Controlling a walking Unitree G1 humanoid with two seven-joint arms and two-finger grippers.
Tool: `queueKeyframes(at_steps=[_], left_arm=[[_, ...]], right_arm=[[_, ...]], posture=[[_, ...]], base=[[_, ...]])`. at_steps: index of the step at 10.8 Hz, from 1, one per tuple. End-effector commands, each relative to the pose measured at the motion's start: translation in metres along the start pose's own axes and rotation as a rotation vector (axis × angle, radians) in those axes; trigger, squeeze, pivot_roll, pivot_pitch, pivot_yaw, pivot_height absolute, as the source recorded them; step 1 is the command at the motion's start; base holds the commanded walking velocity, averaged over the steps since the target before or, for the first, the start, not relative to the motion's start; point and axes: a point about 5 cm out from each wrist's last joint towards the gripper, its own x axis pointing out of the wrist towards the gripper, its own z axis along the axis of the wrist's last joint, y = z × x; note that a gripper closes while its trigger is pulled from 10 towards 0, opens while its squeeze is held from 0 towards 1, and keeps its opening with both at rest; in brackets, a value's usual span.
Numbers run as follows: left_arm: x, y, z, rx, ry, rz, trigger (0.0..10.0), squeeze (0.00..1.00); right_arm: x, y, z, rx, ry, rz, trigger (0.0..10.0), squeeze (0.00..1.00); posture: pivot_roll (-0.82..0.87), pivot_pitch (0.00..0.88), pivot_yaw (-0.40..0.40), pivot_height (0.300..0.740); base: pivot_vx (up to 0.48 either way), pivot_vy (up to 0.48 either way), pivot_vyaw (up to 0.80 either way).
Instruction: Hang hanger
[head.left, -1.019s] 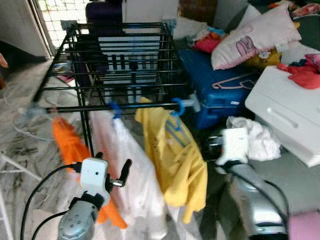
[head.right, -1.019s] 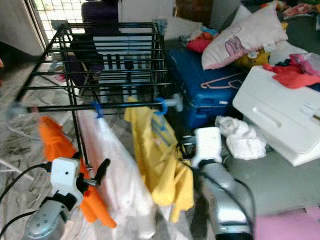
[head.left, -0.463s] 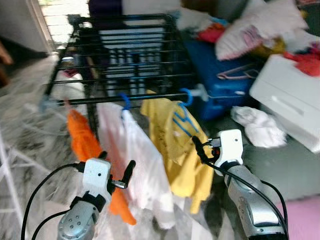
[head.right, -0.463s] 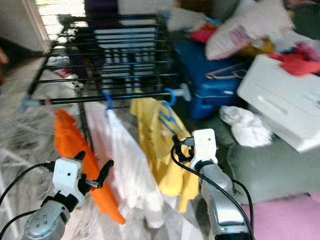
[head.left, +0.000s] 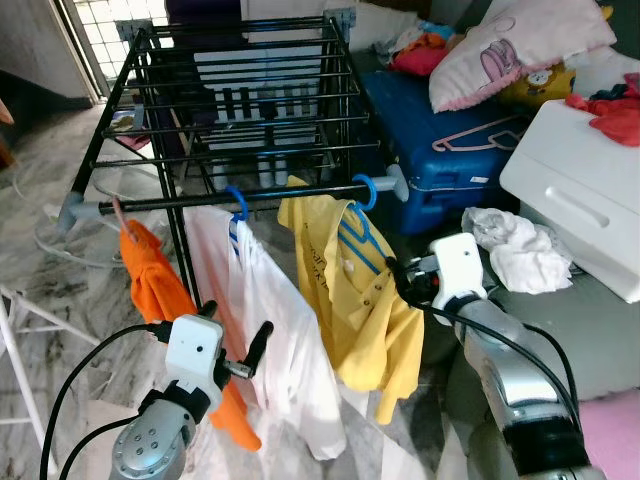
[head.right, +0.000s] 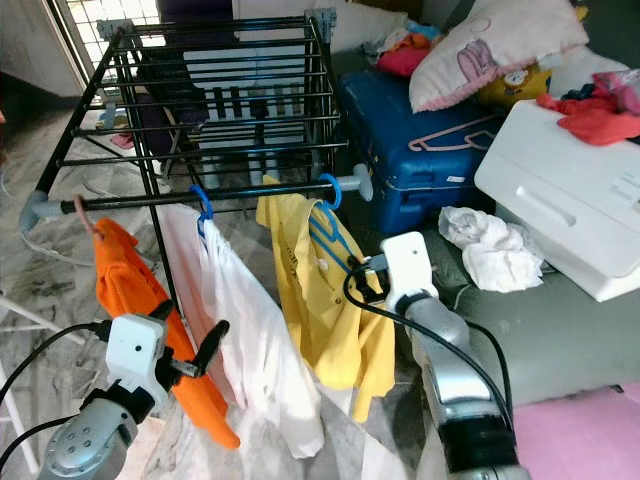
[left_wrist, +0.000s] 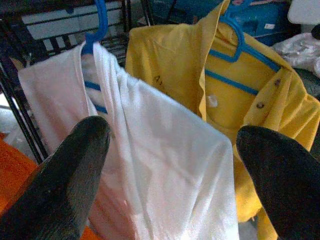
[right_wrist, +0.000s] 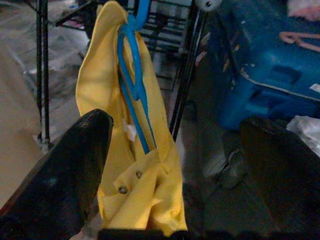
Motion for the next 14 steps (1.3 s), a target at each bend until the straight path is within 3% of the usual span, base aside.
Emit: queueKeyframes(at_steps=[1,3,7,9,14], left_arm=[[-0.003,0.003,0.006,0.005,-0.019,-0.004,10.0,0.0],[-0.007,0.002,0.005,0.008,-0.007,-0.012,10.0,0.0],[-0.007,-0.001,0.004,0.003,0.005,-0.032,10.0,0.0],[-0.009,0.0,0.003,-0.019,0.011,-0.018,10.0,0.0],[-0.008,-0.002,0.002,-0.014,0.023,-0.036,10.0,0.0]], right_arm=[[0.006,0.0,0.007,-0.024,-0.017,0.025,10.0,0.0],[0.008,0.004,0.005,-0.005,-0.022,0.04,10.0,0.0],[-0.005,0.014,-0.013,0.015,0.006,0.047,10.0,0.0],[-0.007,0.018,-0.016,0.019,0.013,0.049,10.0,0.0],[-0.007,0.017,-0.015,0.014,0.015,0.041,10.0,0.0]], posture=[[0.04,0.01,0.039,0.74],[0.04,0.007,0.046,0.74],[0.03,0.012,0.053,0.74],[0.03,0.014,0.051,0.74],[0.03,0.013,0.056,0.74]], base=[[0.371,0.0,0.0],[0.36,0.0,0.0],[0.323,0.292,0.0],[0.0,0.418,0.0],[0.0,0.0,0.0]])
